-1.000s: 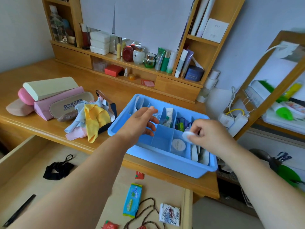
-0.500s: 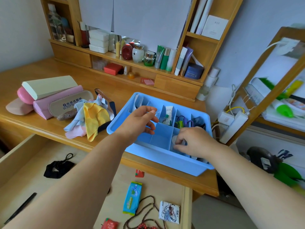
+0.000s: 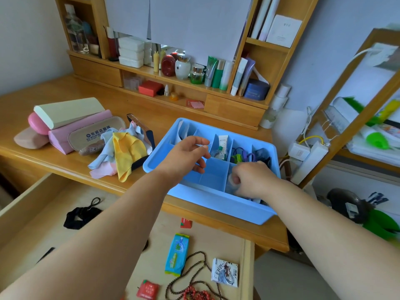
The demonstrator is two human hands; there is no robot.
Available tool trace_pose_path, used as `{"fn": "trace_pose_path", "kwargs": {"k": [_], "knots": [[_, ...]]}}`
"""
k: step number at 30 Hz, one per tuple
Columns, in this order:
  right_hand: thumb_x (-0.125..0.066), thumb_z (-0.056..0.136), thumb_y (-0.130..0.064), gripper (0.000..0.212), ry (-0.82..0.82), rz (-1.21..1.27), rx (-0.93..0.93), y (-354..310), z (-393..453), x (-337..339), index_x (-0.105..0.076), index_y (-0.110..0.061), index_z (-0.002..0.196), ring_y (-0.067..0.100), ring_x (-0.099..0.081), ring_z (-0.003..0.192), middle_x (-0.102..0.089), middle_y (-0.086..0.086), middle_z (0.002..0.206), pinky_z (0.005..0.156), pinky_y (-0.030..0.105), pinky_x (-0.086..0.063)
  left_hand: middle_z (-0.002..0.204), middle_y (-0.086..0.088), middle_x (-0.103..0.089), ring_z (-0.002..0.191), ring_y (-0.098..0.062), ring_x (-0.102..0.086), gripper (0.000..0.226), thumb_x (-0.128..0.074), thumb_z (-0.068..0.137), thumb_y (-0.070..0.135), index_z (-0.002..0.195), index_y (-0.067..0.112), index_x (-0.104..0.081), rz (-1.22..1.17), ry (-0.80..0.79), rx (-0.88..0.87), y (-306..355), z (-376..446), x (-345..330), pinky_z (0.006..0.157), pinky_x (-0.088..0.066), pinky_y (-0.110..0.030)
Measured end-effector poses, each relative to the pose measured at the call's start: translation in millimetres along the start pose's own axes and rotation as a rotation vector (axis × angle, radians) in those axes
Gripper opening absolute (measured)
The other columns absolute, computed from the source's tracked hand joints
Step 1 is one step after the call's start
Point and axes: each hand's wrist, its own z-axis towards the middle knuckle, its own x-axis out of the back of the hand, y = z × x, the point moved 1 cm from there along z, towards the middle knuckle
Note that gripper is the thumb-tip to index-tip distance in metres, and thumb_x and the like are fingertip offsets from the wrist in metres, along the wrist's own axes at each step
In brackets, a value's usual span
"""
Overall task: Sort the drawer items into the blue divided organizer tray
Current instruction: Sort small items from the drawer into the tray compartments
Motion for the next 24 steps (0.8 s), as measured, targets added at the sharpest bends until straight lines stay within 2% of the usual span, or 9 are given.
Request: {"fn": "trace_pose_path", "kwargs": {"k": [2, 4, 8, 10, 12, 14, 16, 20, 24], "knots": [[-0.07, 0.078, -0.04, 0.021, -0.022, 0.24, -0.036, 5.7, -12.5, 7.7, -0.062, -0.024, 0.089, 0.016, -0.058, 0.086, -0.062, -0.007, 0.092, 0.079, 0.031, -0.046, 0.081, -0.003, -0.064, 0.061, -0.015, -0.056, 0.014, -0.05, 0.096, 0.011, 0.099, 0.02, -0.061, 0.072, 0.035, -0.027, 2.2, -5.0, -3.2, 0.057, -0.051, -0.026], [-0.07, 0.081, -0.042, 0.022, 0.069, 0.45, -0.049, 8.2, -29.2, 10.7, -0.065, -0.024, 0.093, 0.012, -0.06, 0.088, -0.064, -0.009, 0.093, 0.077, 0.028, -0.048, 0.076, -0.002, -0.062, 0.057, -0.013, -0.054, 0.016, -0.047, 0.096, 0.007, 0.098, 0.017, -0.059, 0.133, 0.098, -0.097, 8.7, -12.2, -5.4, 0.057, -0.05, -0.027], [-0.064, 0.085, -0.03, 0.013, 0.636, 0.548, 0.088, -8.5, -89.3, -5.7, -0.062, -0.023, 0.074, 0.002, -0.054, 0.071, -0.059, -0.016, 0.072, 0.065, 0.022, -0.038, 0.069, 0.002, -0.06, 0.053, -0.01, -0.054, 0.017, -0.046, 0.095, 0.01, 0.094, 0.022, -0.059, 0.094, 0.202, -0.294, 23.7, -47.5, -1.5, 0.054, -0.049, -0.023], [-0.06, 0.084, -0.03, 0.015, 0.735, 0.579, 0.197, -29.8, -124.7, -30.1, -0.061, -0.022, 0.071, 0.002, -0.051, 0.069, -0.056, -0.015, 0.068, 0.064, 0.017, -0.038, 0.068, 0.005, -0.061, 0.054, -0.013, -0.054, 0.015, -0.049, 0.094, 0.015, 0.093, 0.024, -0.061, 0.082, 0.165, -0.289, 10.9, -81.0, 1.2, 0.054, -0.048, -0.023], [-0.061, 0.082, -0.031, 0.015, 0.571, 0.614, 0.236, -52.9, -147.8, -69.7, -0.064, -0.021, 0.072, 0.003, -0.053, 0.067, -0.058, -0.014, 0.068, 0.063, 0.019, -0.041, 0.066, 0.005, -0.06, 0.053, -0.013, -0.053, 0.014, -0.05, 0.096, 0.012, 0.092, 0.019, -0.062, 0.146, 0.099, -0.147, -19.6, -121.2, 5.2, 0.052, -0.046, -0.02], [-0.065, 0.083, -0.028, 0.009, 0.269, 0.647, 0.182, -72.4, -157.0, -111.9, -0.068, -0.023, 0.077, 0.007, -0.057, 0.071, -0.062, -0.014, 0.074, 0.064, 0.026, -0.044, 0.066, 0.002, -0.06, 0.052, -0.012, -0.051, 0.017, -0.05, 0.095, 0.006, 0.089, 0.016, -0.063, 0.27, 0.033, 0.047, -56.5, -158.6, 13.2, 0.05, -0.044, -0.018], [-0.06, 0.088, -0.028, 0.009, 0.015, 0.582, 0.126, -83.0, -157.4, -147.5, -0.069, -0.025, 0.09, 0.007, -0.058, 0.081, -0.065, -0.012, 0.088, 0.072, 0.024, -0.044, 0.067, -0.001, -0.06, 0.052, -0.011, -0.051, 0.02, -0.051, 0.093, 0.001, 0.089, 0.016, -0.063, 0.393, 0.003, 0.213, -88.8, -185.5, 26.2, 0.052, -0.045, -0.022], [-0.055, 0.09, -0.035, 0.02, -0.07, 0.42, 0.051, -97.0, -148.7, -185.0, -0.063, -0.027, 0.106, 0.014, -0.058, 0.105, -0.061, -0.01, 0.11, 0.085, 0.027, -0.045, 0.069, -0.001, -0.061, 0.049, -0.007, -0.051, 0.022, -0.049, 0.092, 0.003, 0.091, 0.02, -0.062, 0.58, 0.057, 0.358, -128.6, -209.5, 57.9, 0.05, -0.043, -0.02], [-0.065, 0.076, -0.055, 0.037, -0.222, 0.441, 0.078, -123.1, -140.9, -201.3, -0.06, -0.03, 0.102, 0.012, -0.057, 0.089, -0.055, -0.015, 0.093, 0.074, 0.028, -0.046, 0.066, 0.0, -0.062, 0.049, -0.008, -0.053, 0.019, -0.05, 0.091, 0.01, 0.09, 0.026, -0.061, 0.716, 0.145, 0.407, -148.5, -212.3, 81.9, 0.049, -0.046, -0.023]]}}
